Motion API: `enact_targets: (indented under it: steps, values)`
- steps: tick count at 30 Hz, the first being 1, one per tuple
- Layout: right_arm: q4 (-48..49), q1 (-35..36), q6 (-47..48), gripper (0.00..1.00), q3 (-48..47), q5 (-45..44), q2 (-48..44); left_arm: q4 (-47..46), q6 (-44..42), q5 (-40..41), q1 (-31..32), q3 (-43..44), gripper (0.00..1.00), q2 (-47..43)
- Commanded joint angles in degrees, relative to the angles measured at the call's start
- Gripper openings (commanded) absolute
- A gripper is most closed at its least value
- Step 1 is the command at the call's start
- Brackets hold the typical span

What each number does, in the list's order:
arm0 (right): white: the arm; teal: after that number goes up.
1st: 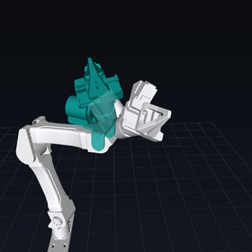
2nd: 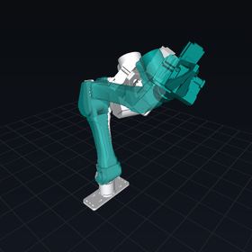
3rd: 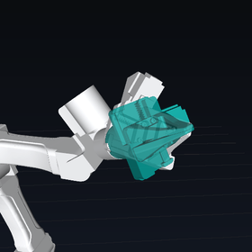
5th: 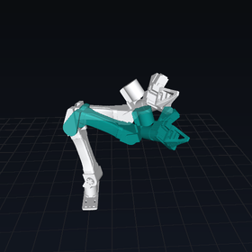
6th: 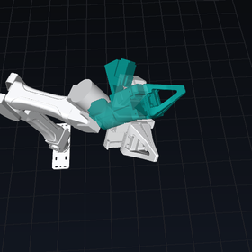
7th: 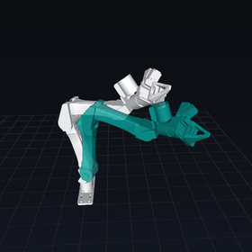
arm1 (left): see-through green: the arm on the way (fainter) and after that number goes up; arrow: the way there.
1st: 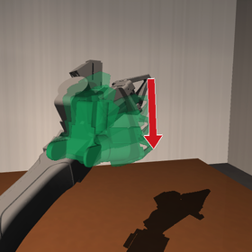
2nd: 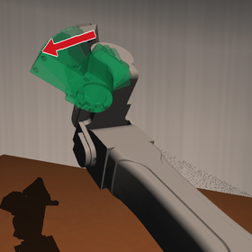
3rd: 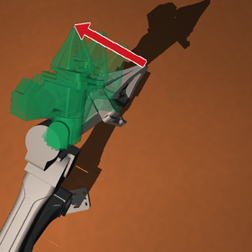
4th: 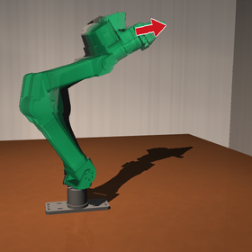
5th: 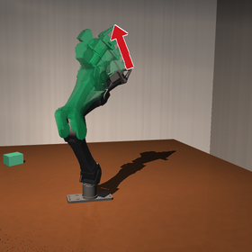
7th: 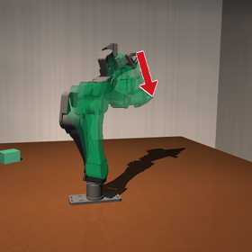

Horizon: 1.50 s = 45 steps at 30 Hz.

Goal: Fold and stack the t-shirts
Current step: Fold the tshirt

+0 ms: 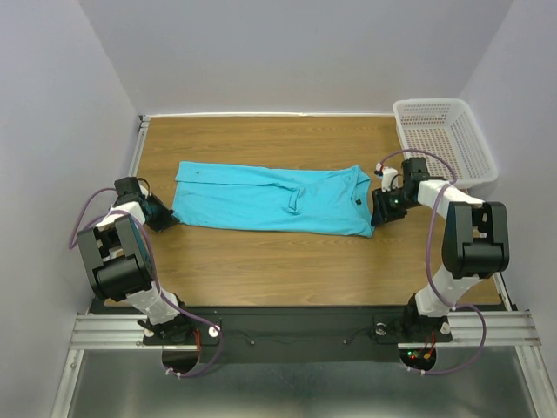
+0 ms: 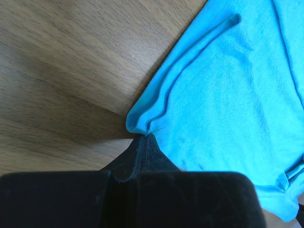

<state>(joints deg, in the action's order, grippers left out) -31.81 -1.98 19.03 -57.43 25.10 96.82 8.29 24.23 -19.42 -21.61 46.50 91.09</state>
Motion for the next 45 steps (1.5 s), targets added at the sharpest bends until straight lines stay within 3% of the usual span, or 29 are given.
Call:
enact_targets:
  steps: [1, 3, 6, 11, 18, 36, 45]
  values:
    - [2.11, -0.13, -1.45, 0.41, -1.64, 3.19, 1.09, -1.0, -1.11, -0.88, -0.28, -0.45, 0.0, 0.32]
    - [2.11, -0.13, -1.71, 0.37, -1.37, 4.33, 1.62, -1.09, -1.11, -0.8, -0.37, -0.45, 0.0, 0.4]
    - [2.02, -0.13, -1.89, 0.19, -1.11, 5.3, 2.23, -1.09, -1.11, -0.97, -0.37, -0.53, 0.0, 0.41]
    - [2.54, -0.13, -1.45, 0.01, -1.63, 2.86, 1.62, -1.0, -1.29, -0.71, -0.28, -0.53, 0.0, 0.32]
    - [4.48, -0.31, 0.83, 0.0, -3.74, -4.71, 0.92, -1.0, -1.29, -0.62, -0.37, -0.36, 0.0, 0.58]
    - [7.2, -0.31, 3.3, 0.02, -4.1, -7.0, 1.89, -1.0, -1.55, -0.97, -0.37, -0.18, 0.0, 0.93]
    - [7.03, -0.31, 3.3, 0.23, -3.83, -9.9, -2.94, -1.88, -2.87, -3.69, -0.45, -0.01, 0.02, -2.23]
